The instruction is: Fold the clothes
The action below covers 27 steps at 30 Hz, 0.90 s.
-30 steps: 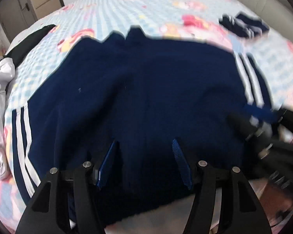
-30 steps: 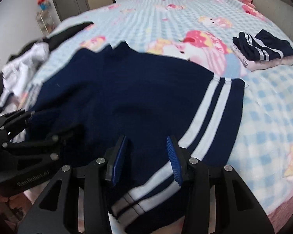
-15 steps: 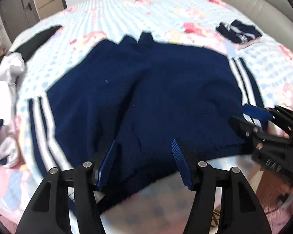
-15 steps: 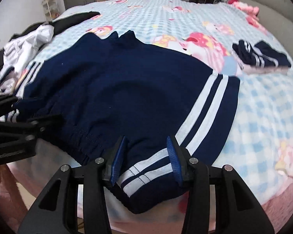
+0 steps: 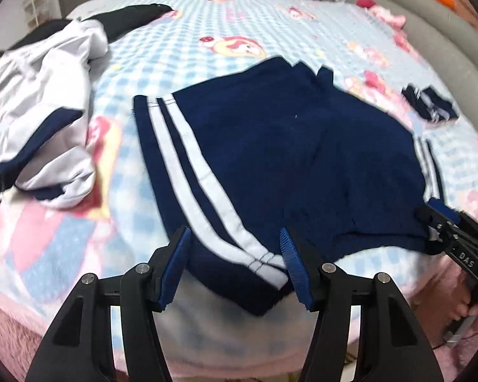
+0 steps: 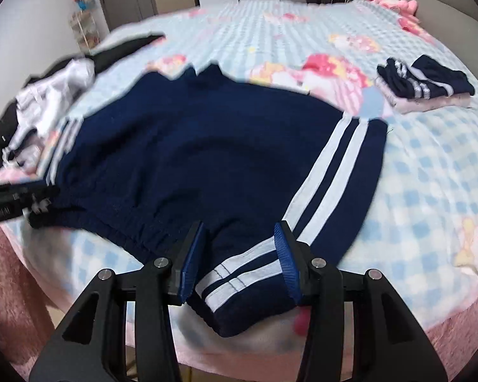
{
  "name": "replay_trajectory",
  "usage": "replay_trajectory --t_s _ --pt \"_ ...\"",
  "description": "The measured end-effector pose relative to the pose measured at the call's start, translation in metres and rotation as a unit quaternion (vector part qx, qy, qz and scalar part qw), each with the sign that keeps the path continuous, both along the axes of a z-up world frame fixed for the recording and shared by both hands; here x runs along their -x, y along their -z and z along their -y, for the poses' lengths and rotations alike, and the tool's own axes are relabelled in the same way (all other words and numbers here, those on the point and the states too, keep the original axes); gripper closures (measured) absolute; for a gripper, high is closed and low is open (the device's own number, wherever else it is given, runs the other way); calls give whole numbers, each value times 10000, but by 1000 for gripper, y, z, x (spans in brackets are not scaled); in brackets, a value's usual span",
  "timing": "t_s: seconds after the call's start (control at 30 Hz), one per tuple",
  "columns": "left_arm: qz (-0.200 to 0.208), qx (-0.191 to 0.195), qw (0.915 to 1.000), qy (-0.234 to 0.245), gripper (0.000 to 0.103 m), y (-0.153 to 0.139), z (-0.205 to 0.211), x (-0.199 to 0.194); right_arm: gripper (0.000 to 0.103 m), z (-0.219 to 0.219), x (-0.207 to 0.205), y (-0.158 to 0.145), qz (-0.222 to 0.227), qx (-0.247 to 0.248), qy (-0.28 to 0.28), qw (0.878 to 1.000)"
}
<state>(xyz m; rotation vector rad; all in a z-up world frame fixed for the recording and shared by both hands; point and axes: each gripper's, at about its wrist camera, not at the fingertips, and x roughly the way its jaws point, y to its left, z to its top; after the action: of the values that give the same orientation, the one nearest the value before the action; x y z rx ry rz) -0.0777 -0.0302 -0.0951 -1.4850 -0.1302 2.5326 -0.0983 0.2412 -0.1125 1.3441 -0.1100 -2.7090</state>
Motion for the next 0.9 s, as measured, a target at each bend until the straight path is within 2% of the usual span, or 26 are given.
replay_trajectory --t_s 0.07,0.1,0.2,0.3,0.43,0.5,0.57,0.73,0.8,0.9 --pt "-94 -246 9996 -108 43 -2 8 -5 57 1 -2 -6 -135 200 -9 9997" --pt "-25 -221 9997 -140 43 1 10 -5 57 2 0 -5 -93 161 2 9998" --pt "394 225 9987 -217 41 17 9 -5 57 7 0 -3 -4 -63 33 10000" --pt "464 249 9983 -233 41 14 15 -17 57 10 -5 -6 -26 -240 45 9997" --pt "283 29 9991 -303 41 6 26 -21 57 13 -12 -9 -55 -476 60 9988" --pt "275 -269 9989 -271 41 10 27 -19 57 15 -15 -10 -69 -594 68 9982" --pt "358 -572 9975 -213 41 17 28 -13 57 36 -11 -16 -145 -616 -264 9977" --pt "564 -454 9972 -193 40 24 22 -14 57 95 6 -26 -319 -627 -1215 9901" --pt "646 -406 9969 -184 39 26 20 -14 57 118 16 -18 -273 -696 -1520 9856" --pt "737 -381 9964 -173 38 30 18 -12 57 140 26 -5 -144 -755 -1692 9826"
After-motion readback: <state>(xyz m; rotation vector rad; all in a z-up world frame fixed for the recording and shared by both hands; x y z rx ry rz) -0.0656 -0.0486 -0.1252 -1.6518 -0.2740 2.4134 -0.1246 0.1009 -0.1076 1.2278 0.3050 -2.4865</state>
